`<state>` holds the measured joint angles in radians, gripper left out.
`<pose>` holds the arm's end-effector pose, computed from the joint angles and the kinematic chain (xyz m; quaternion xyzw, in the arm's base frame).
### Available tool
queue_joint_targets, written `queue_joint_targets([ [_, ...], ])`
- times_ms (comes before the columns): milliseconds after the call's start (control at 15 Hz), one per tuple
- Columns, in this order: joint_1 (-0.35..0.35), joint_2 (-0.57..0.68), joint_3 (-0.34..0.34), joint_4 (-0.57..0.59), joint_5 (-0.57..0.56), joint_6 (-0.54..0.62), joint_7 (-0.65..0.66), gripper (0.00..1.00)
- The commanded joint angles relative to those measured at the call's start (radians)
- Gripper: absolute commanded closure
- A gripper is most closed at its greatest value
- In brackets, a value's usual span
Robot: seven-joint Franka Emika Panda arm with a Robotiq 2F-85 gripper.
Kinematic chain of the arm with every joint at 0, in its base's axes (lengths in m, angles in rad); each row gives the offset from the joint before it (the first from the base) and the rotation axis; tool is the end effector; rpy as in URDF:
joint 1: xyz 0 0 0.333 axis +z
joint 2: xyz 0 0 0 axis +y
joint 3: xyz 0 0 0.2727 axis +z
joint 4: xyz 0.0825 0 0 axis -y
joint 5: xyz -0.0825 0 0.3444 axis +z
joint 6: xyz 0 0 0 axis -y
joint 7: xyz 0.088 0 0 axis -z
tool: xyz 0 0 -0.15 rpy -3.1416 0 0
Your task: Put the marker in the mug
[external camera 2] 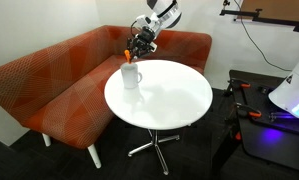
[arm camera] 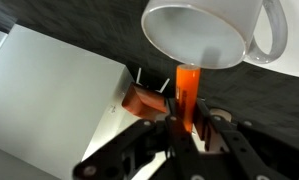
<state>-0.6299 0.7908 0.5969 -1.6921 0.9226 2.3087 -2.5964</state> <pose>0.6343 -0.0060 0.1835 -0.5681 -0.6514 -0.4673 0.1856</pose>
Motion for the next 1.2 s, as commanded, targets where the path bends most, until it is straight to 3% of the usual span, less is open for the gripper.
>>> queue_joint_targets([
  [0,0.101,0.001,-0.109,0.058,0.088,-0.03,-0.013,0.95],
  [67,0.037,0.037,-0.025,0.054,0.021,0.017,0.022,0.95],
  [133,0.054,0.033,-0.045,0.056,0.027,0.021,0.026,0.76],
  [200,0.141,-0.003,-0.153,0.066,0.114,-0.027,-0.007,0.54],
  [333,0.19,-0.013,-0.21,0.072,0.164,-0.03,-0.008,0.5],
  [600,0.292,-0.04,-0.318,0.067,0.242,-0.023,-0.018,0.21],
  [667,0.252,-0.038,-0.258,0.052,0.202,0.02,-0.008,0.14],
  [800,0.265,-0.059,-0.259,0.034,0.194,0.031,-0.012,0.01],
  [1133,0.261,-0.097,-0.237,0.008,0.154,0.018,-0.01,0.0],
])
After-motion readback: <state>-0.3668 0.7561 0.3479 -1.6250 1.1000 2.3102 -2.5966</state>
